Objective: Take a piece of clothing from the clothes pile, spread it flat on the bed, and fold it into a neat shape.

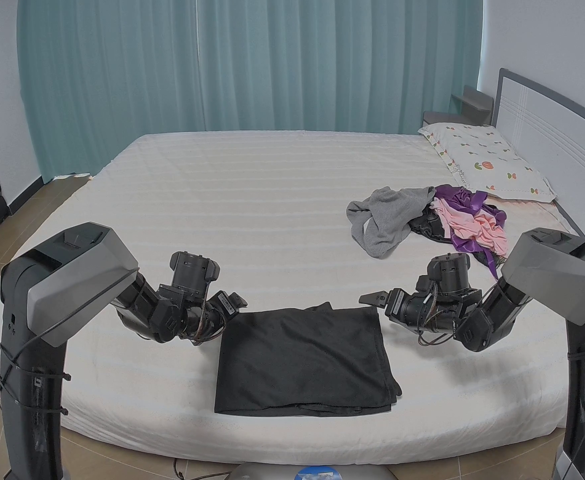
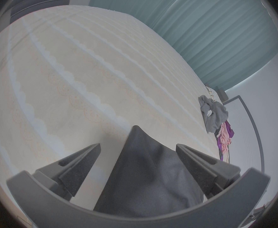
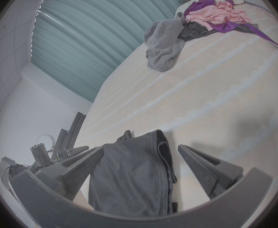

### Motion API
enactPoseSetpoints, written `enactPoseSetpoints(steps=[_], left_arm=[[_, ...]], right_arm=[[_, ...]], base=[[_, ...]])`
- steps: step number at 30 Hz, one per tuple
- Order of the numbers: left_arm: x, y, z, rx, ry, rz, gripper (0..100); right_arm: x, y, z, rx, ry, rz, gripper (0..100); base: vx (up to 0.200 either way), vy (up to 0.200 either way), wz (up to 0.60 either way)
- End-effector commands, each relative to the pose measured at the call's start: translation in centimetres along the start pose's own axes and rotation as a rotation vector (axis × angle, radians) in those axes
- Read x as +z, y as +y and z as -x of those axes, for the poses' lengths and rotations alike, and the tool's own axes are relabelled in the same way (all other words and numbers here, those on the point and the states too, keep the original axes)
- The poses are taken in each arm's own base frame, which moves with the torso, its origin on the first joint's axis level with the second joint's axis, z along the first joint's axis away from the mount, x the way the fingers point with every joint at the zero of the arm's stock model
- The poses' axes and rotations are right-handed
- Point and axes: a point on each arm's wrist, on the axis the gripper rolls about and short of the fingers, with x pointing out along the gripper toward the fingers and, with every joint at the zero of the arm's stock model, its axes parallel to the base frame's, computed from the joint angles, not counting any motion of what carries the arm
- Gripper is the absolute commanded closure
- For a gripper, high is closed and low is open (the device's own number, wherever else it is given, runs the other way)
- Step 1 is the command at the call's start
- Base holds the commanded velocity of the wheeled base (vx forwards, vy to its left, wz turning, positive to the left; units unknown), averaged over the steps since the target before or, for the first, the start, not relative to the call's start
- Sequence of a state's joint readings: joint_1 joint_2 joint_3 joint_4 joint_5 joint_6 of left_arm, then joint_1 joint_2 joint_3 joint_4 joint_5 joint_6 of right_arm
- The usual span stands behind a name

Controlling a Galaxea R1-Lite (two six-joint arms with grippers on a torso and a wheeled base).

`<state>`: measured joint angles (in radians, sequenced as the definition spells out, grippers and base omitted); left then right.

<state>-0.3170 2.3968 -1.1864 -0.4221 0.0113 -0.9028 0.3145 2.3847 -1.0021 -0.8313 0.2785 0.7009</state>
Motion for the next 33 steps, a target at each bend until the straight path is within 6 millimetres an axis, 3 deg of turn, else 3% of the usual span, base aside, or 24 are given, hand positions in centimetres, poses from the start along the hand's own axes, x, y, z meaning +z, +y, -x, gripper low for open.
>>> enactPoseSetpoints(steps=[1,9,10,18,33], left_arm=[[0.3,0.5,-0.5,0.002,-0.002,0.056,0],[0.6,0.5,-0.2,-0.002,-0.007,0.068,0],[0.6,0.5,-0.2,-0.002,-0.007,0.068,0],[0.9,0.5,0.2,-0.005,-0.011,0.073,0],[0.9,0.2,0.0,-0.012,-0.019,0.066,0]], right_arm=[[0.1,1.0,-1.5,0.013,0.015,0.014,0],[0.5,1.4,-2.5,0.002,0.036,0.010,0],[0.5,1.4,-2.5,0.002,0.036,0.010,100],[0.3,1.3,-2.8,-0.046,0.041,0.011,100],[2.3,0.2,-2.5,-0.089,-0.032,-0.015,100]], base=[[0.000,0.000,0.00],[0.000,0.000,0.00],[0.000,0.000,0.00],[0.000,0.000,0.00],[0.000,0.000,0.00]])
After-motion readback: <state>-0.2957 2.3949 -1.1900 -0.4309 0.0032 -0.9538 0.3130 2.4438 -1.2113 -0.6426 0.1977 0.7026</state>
